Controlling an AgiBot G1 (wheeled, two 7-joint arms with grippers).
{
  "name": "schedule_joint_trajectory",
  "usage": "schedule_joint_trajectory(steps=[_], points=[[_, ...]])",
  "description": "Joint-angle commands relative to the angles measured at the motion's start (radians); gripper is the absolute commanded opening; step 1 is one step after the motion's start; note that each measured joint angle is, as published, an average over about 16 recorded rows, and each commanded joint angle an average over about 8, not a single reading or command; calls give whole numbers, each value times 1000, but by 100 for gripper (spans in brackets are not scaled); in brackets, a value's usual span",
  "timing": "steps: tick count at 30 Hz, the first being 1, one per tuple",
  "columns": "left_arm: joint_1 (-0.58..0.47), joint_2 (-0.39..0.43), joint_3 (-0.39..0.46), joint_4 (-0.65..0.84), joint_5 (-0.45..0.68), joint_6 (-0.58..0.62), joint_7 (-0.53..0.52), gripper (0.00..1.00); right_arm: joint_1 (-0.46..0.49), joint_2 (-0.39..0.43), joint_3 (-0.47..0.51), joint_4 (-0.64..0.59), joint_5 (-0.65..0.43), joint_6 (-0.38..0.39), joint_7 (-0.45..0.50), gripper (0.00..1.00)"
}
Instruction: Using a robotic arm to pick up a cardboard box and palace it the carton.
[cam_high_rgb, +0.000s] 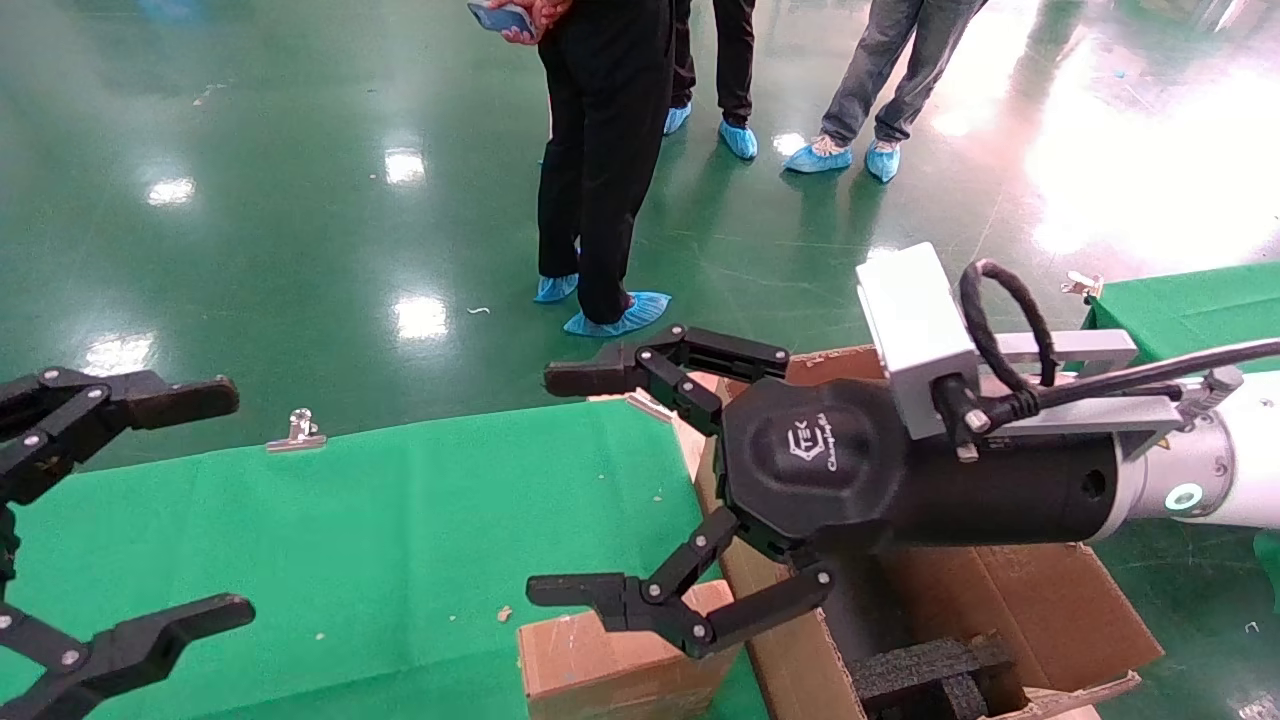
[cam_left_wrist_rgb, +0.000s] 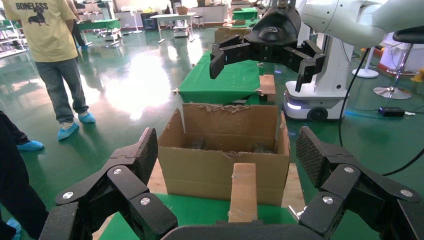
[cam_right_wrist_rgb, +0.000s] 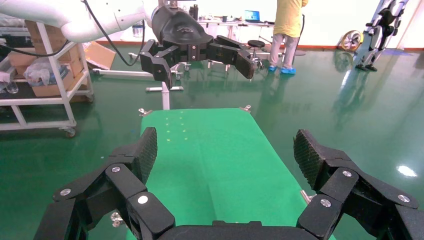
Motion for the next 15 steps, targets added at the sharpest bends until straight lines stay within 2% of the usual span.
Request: schedule_joint_trajectory(steps=[1, 6, 7, 15], points=[[0, 0, 0, 0, 0, 0, 0, 64, 0, 0, 0, 0, 0, 0, 0, 100], [0, 0, 0, 0, 0, 0, 0, 3, 0, 0, 0, 0, 0, 0, 0, 100], [0, 0, 0, 0, 0, 0, 0, 0, 0, 0, 0, 0, 0, 0, 0, 100], [0, 0, 0, 0, 0, 0, 0, 0, 0, 3, -1, -1, -8, 1, 1, 100]])
